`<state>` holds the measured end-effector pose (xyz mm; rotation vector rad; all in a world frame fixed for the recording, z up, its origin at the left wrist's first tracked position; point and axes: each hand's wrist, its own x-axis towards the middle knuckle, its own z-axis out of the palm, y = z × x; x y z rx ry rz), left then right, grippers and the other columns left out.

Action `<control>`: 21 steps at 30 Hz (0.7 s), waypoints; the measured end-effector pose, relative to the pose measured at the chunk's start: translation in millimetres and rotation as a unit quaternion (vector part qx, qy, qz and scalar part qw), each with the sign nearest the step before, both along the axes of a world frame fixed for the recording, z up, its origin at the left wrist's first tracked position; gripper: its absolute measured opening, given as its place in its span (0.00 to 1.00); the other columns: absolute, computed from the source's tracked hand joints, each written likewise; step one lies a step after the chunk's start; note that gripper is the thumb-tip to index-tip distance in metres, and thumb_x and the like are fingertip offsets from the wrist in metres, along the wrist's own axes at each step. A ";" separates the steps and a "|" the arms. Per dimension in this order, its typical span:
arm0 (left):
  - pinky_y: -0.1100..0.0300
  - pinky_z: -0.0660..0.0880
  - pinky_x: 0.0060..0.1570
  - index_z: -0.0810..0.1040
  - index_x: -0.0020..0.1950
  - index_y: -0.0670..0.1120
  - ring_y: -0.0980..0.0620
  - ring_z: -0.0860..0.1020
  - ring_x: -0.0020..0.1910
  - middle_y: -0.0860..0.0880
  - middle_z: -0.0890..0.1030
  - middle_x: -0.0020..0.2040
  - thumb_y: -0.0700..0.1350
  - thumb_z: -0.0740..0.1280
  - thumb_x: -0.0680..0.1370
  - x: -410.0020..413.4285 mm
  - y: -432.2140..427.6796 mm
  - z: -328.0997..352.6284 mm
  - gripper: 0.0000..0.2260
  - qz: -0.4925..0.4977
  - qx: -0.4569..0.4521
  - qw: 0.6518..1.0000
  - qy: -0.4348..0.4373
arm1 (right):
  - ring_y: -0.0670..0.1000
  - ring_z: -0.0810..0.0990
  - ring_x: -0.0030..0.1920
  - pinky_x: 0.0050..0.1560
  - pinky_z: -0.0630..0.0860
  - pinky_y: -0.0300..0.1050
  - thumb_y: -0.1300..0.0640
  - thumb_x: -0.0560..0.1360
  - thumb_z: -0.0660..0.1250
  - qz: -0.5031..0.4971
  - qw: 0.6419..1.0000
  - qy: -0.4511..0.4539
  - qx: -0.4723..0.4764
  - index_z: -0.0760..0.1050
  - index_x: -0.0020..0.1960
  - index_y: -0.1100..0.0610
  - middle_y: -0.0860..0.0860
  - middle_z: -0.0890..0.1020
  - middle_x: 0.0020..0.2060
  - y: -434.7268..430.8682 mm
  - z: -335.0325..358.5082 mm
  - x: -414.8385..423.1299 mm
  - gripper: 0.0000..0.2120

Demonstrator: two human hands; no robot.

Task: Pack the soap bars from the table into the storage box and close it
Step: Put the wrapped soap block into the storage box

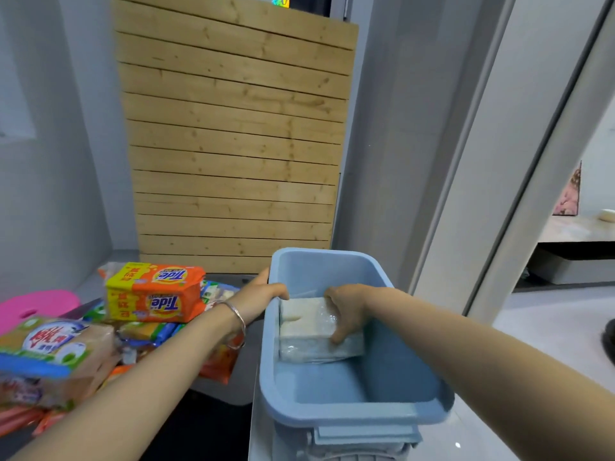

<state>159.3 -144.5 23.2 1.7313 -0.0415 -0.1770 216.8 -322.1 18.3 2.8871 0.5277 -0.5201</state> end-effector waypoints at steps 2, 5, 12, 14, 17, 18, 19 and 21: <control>0.64 0.71 0.38 0.67 0.68 0.45 0.53 0.73 0.42 0.45 0.75 0.53 0.34 0.61 0.73 -2.7 -1.7 1.8 0.23 0.000 0.007 1.000 -0.006 | 0.55 0.76 0.61 0.56 0.70 0.43 0.45 0.65 0.76 -0.009 1.000 0.023 -0.014 0.70 0.65 0.59 0.53 0.77 0.62 1.4 -6.6 -0.7 0.34; 0.63 0.71 0.38 0.67 0.69 0.45 0.50 0.74 0.45 0.45 0.75 0.53 0.33 0.58 0.75 -2.7 -1.2 -0.4 0.23 0.009 0.012 1.000 -0.004 | 0.55 0.75 0.62 0.60 0.71 0.44 0.45 0.63 0.77 -0.020 0.999 0.042 -0.013 0.70 0.65 0.58 0.52 0.76 0.63 1.2 -7.5 1.8 0.36; 0.62 0.70 0.34 0.68 0.67 0.48 0.53 0.74 0.37 0.50 0.76 0.42 0.36 0.61 0.74 -1.5 -0.8 -5.6 0.22 0.027 -0.005 1.000 0.012 | 0.53 0.70 0.62 0.64 0.70 0.49 0.48 0.67 0.75 0.021 0.989 0.000 0.147 0.62 0.71 0.50 0.52 0.67 0.62 2.3 22.9 -22.2 0.36; 0.61 0.70 0.34 0.68 0.64 0.49 0.52 0.74 0.37 0.49 0.76 0.41 0.36 0.59 0.76 -2.2 -1.7 -6.9 0.18 0.035 -0.005 0.999 0.018 | 0.51 0.76 0.52 0.57 0.73 0.45 0.48 0.72 0.70 -0.007 0.953 0.066 0.297 0.71 0.64 0.52 0.51 0.73 0.54 0.7 31.8 -31.2 0.23; 0.62 0.71 0.34 0.69 0.61 0.49 0.52 0.74 0.36 0.47 0.76 0.43 0.37 0.59 0.76 -4.3 -3.4 -7.4 0.15 0.037 -0.016 0.999 0.024 | 0.53 0.78 0.45 0.51 0.74 0.44 0.45 0.78 0.60 -0.081 0.910 0.241 0.327 0.76 0.62 0.55 0.52 0.79 0.49 1.6 26.7 -41.1 0.19; 0.63 0.72 0.33 0.68 0.60 0.50 0.52 0.74 0.37 0.47 0.77 0.43 0.37 0.59 0.76 -4.4 -3.5 -7.6 0.14 0.038 -0.016 0.999 0.025 | 0.53 0.77 0.46 0.51 0.73 0.46 0.42 0.79 0.56 -0.103 0.909 0.272 0.298 0.75 0.64 0.54 0.51 0.79 0.51 1.3 22.1 -41.7 0.22; 0.64 0.72 0.32 0.68 0.59 0.51 0.53 0.75 0.37 0.47 0.77 0.43 0.37 0.59 0.76 -4.8 -3.4 -7.7 0.14 0.037 -0.013 0.999 0.024 | 0.54 0.76 0.48 0.52 0.71 0.47 0.40 0.79 0.51 -0.125 0.909 0.285 0.277 0.74 0.66 0.53 0.51 0.79 0.52 0.4 17.7 -41.0 0.25; 0.62 0.72 0.35 0.68 0.61 0.52 0.52 0.75 0.38 0.49 0.77 0.43 0.38 0.59 0.76 -5.0 -2.0 -7.7 0.16 0.032 -0.009 0.999 0.026 | 0.55 0.75 0.49 0.53 0.69 0.49 0.36 0.78 0.43 -0.158 0.905 0.286 0.273 0.73 0.67 0.51 0.52 0.79 0.54 -0.3 13.8 -38.2 0.31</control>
